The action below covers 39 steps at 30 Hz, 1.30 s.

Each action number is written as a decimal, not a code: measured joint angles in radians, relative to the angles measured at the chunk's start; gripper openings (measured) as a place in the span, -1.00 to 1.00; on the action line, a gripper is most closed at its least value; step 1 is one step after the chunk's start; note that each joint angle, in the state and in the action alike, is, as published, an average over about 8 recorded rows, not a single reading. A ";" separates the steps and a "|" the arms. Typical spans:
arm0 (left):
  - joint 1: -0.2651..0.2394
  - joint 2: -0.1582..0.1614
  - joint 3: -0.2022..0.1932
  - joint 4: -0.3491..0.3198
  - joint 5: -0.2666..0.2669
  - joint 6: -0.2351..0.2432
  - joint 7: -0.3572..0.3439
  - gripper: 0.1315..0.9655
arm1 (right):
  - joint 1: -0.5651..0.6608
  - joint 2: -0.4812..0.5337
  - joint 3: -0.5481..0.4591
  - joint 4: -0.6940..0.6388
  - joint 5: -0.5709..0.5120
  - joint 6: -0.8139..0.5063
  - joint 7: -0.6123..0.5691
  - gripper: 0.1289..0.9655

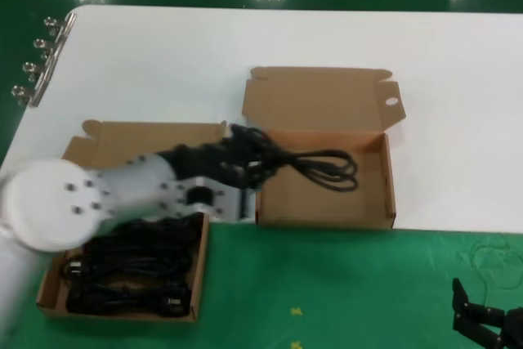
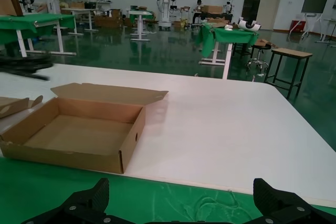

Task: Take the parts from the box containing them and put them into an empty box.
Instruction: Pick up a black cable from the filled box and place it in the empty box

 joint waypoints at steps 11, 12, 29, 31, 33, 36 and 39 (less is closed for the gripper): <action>-0.031 0.159 0.024 0.143 -0.030 -0.084 0.094 -0.86 | 0.000 0.000 0.000 0.000 0.000 0.000 0.000 1.00; -0.028 0.161 0.022 0.142 -0.037 -0.083 0.098 -0.86 | 0.000 0.000 0.000 0.000 0.000 0.000 0.000 1.00; 0.023 0.117 0.026 0.077 -0.066 -0.098 0.227 -0.86 | 0.000 0.000 0.000 0.000 0.000 0.000 0.000 1.00; 0.031 0.112 0.023 0.077 -0.071 -0.105 0.242 -0.86 | 0.000 0.000 0.000 0.000 0.000 0.000 0.000 1.00; 0.038 0.109 0.017 0.083 -0.079 -0.112 0.260 -0.86 | 0.000 0.000 0.000 0.000 0.000 0.000 0.000 1.00; 0.044 0.110 -0.001 0.108 -0.102 -0.126 0.300 -0.86 | 0.000 0.000 0.000 0.000 0.000 0.000 0.000 1.00; 0.043 0.127 -0.034 0.157 -0.144 -0.143 0.370 -0.86 | 0.000 0.000 0.000 0.000 0.000 0.000 0.000 1.00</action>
